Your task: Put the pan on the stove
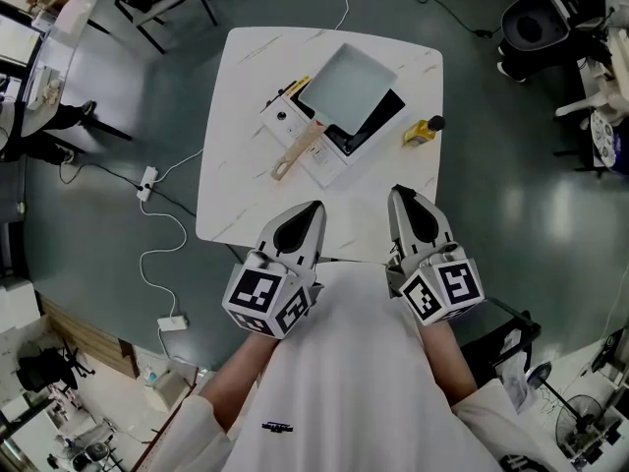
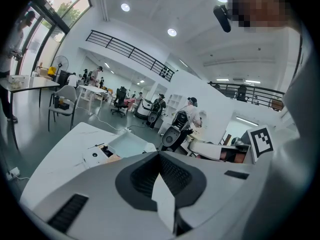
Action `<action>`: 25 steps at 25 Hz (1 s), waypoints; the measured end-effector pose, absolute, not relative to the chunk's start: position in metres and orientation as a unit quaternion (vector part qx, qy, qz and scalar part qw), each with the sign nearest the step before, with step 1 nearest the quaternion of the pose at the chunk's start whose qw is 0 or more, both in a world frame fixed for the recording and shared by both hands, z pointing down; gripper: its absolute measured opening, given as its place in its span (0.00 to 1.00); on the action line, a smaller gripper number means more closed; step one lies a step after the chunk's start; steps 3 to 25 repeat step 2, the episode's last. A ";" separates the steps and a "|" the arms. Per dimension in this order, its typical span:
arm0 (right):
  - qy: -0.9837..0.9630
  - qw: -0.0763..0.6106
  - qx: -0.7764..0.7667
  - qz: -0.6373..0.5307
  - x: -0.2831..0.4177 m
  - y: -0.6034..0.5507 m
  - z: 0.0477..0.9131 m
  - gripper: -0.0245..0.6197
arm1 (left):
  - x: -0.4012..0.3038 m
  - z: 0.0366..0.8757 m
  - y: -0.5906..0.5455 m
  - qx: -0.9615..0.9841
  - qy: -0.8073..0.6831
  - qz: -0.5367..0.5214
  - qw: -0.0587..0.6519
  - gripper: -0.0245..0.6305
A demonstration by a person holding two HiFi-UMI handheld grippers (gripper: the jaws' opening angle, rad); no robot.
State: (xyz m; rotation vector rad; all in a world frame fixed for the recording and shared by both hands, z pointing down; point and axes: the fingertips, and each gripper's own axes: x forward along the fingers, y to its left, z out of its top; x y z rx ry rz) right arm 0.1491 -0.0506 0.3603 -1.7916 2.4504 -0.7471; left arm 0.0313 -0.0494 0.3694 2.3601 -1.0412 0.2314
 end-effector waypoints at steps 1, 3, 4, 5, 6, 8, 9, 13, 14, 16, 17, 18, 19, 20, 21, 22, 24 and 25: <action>0.784 0.008 -0.574 -0.237 0.149 -0.050 0.360 0.05 | 0.031 0.369 -0.049 0.877 -0.386 0.086 0.272 0.04; 0.784 0.008 -0.574 -0.235 0.149 -0.049 0.360 0.05 | 0.031 0.369 -0.048 0.878 -0.386 0.085 0.271 0.04; 0.784 0.008 -0.574 -0.235 0.149 -0.049 0.360 0.05 | 0.031 0.369 -0.048 0.878 -0.386 0.085 0.271 0.04; 0.784 0.008 -0.574 -0.235 0.149 -0.049 0.360 0.05 | 0.031 0.369 -0.048 0.878 -0.386 0.085 0.271 0.04; 0.784 0.008 -0.574 -0.235 0.149 -0.049 0.360 0.05 | 0.031 0.369 -0.048 0.878 -0.386 0.085 0.271 0.04; 0.784 0.008 -0.574 -0.235 0.149 -0.049 0.360 0.05 | 0.031 0.369 -0.048 0.878 -0.386 0.085 0.271 0.04; 0.784 0.008 -0.574 -0.235 0.149 -0.049 0.360 0.05 | 0.031 0.369 -0.048 0.878 -0.386 0.085 0.271 0.04; 0.784 0.008 -0.574 -0.235 0.149 -0.049 0.360 0.05 | 0.031 0.369 -0.048 0.878 -0.386 0.085 0.271 0.04; 0.784 0.008 -0.574 -0.235 0.149 -0.049 0.360 0.05 | 0.031 0.369 -0.048 0.878 -0.386 0.085 0.271 0.04; 0.784 0.008 -0.574 -0.235 0.149 -0.049 0.360 0.05 | 0.031 0.369 -0.048 0.878 -0.386 0.085 0.271 0.04; 0.784 0.008 -0.574 -0.235 0.149 -0.049 0.360 0.05 | 0.031 0.369 -0.048 0.878 -0.386 0.085 0.271 0.04; 0.784 0.008 -0.574 -0.235 0.149 -0.049 0.360 0.05 | 0.031 0.369 -0.048 0.878 -0.386 0.085 0.271 0.04; 0.784 0.008 -0.574 -0.235 0.149 -0.049 0.360 0.05 | 0.031 0.369 -0.048 0.878 -0.386 0.085 0.271 0.04; 0.784 0.008 -0.574 -0.235 0.149 -0.049 0.360 0.05 | 0.031 0.369 -0.048 0.878 -0.386 0.085 0.271 0.04; 0.784 0.008 -0.574 -0.235 0.149 -0.049 0.360 0.05 | 0.031 0.369 -0.048 0.878 -0.386 0.085 0.271 0.04; 0.784 0.008 -0.574 -0.235 0.149 -0.049 0.360 0.05 | 0.031 0.369 -0.048 0.878 -0.386 0.085 0.271 0.04; 0.784 0.008 -0.574 -0.235 0.149 -0.049 0.360 0.05 | 0.031 0.369 -0.048 0.878 -0.386 0.085 0.271 0.04; 0.784 0.008 -0.574 -0.235 0.149 -0.049 0.360 0.05 | 0.031 0.369 -0.048 0.878 -0.386 0.085 0.271 0.04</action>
